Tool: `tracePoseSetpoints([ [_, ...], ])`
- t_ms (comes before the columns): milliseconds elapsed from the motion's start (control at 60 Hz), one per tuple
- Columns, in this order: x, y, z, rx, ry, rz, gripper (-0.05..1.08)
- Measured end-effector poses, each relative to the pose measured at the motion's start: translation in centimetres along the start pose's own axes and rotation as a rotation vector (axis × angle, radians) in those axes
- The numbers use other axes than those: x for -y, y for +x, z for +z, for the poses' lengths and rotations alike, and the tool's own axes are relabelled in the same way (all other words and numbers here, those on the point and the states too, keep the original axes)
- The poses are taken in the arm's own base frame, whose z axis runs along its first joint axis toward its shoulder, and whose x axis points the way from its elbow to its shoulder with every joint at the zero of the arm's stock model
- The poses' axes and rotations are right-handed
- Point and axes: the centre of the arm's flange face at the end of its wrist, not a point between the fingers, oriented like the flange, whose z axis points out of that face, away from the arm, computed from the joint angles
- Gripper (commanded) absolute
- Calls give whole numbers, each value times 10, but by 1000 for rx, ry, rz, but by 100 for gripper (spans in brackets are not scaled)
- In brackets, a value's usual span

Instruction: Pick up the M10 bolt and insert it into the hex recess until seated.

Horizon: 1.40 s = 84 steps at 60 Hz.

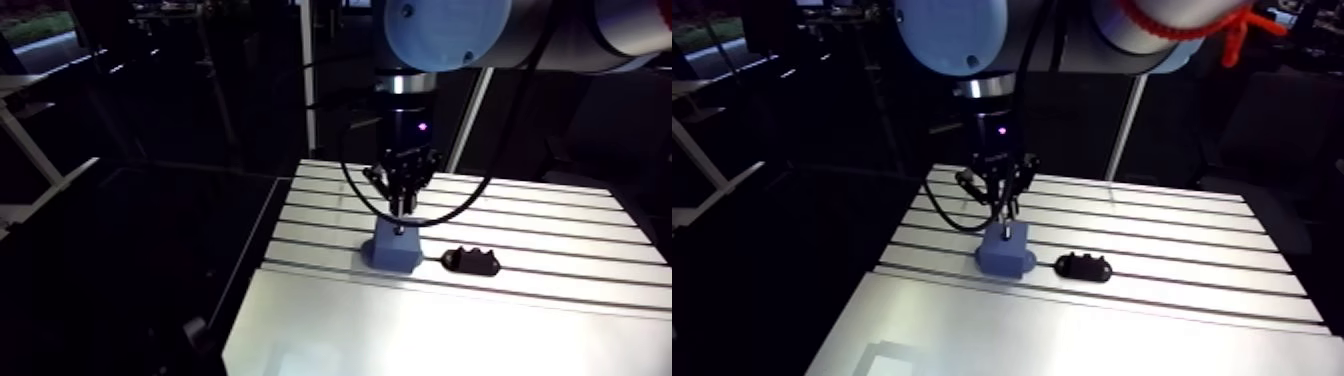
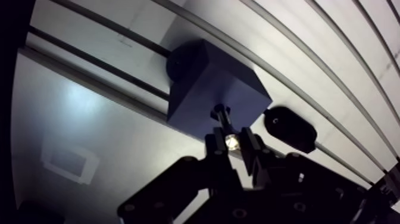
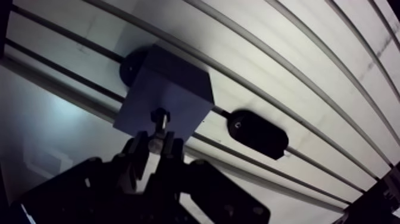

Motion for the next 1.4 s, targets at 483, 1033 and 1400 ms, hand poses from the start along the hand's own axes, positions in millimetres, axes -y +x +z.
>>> tracePoseSetpoints([
  [483, 2, 1, 2, -6, -2, 0, 108],
  [1033, 2, 0, 4, -8, -2, 2, 108],
  [1400, 3, 0, 7, -6, -2, 0, 108],
])
